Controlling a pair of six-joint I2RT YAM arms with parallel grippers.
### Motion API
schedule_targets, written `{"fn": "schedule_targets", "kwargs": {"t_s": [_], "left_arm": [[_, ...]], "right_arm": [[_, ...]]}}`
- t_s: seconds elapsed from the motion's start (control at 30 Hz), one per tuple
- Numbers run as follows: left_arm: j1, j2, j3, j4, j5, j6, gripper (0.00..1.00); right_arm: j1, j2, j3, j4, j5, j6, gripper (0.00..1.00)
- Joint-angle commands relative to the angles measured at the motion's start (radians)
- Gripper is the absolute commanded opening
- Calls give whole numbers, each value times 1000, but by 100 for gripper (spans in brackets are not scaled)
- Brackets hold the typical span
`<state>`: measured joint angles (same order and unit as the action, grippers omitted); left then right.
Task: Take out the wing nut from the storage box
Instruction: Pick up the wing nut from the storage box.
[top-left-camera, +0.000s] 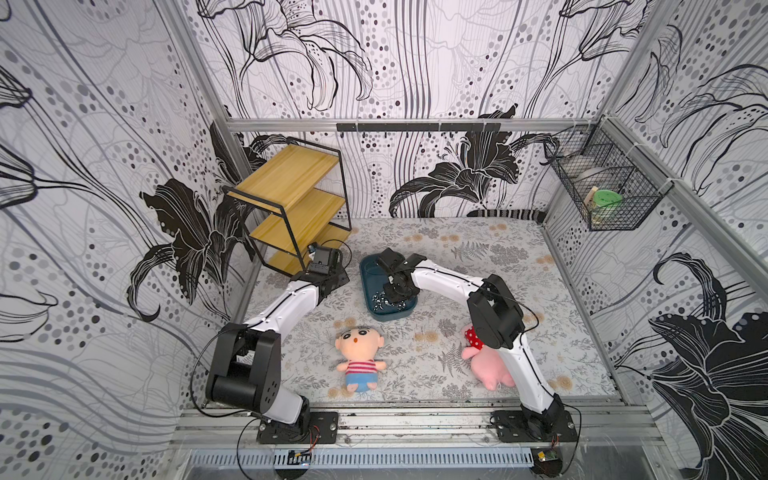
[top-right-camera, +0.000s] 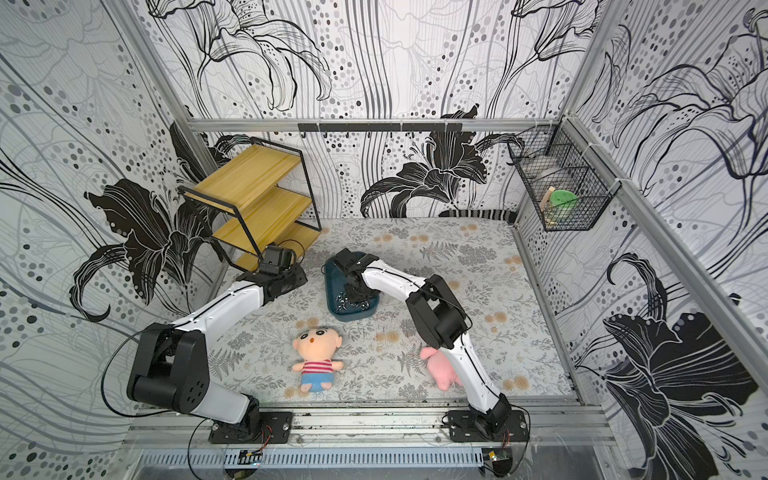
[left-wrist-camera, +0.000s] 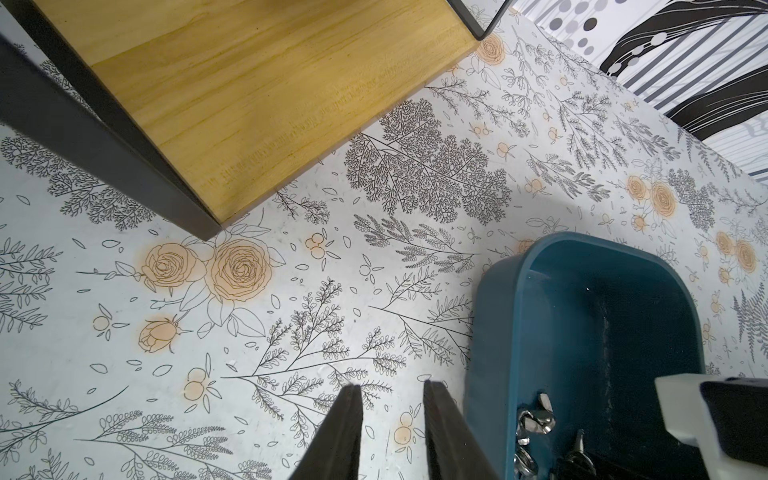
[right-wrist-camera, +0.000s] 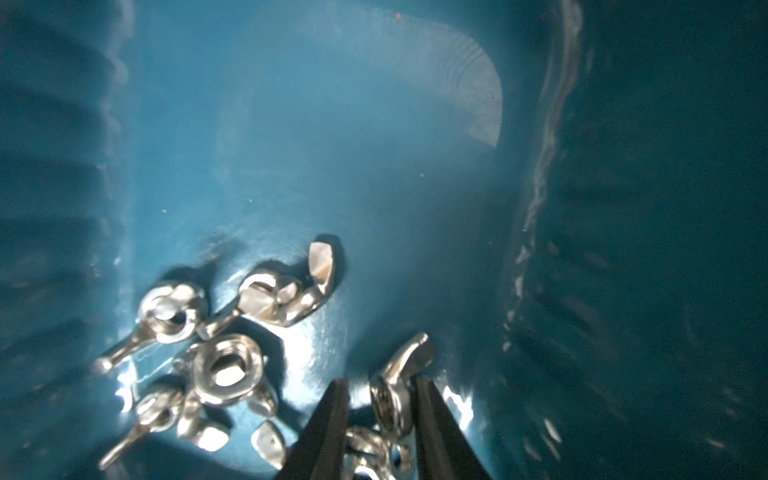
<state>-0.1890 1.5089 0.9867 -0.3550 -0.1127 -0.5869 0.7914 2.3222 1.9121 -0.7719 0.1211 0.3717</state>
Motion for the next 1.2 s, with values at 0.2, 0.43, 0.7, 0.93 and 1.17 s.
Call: {"fn": "schedule_targets", "kwargs": {"t_s": [0.2,0.43,0.7,0.93,1.17], "left_arm": [[3,-24,23,14,-10,10,32],[3,-25,23,17,-9,7,32],[2,-27,21,16,-12,7,32],[3,-29,21,17,-12,4,32],[2,-23,25,19,-10,5,32]], "right_arm": [[2,21,-5,-9,-11,-1,15],[2,-33,-10,21,3,-2,9],[2,-70,3,31,12,-3,7],[2,-106,-2,42,26,-2,5],[0,-122,4,43,32,-8,3]]}}
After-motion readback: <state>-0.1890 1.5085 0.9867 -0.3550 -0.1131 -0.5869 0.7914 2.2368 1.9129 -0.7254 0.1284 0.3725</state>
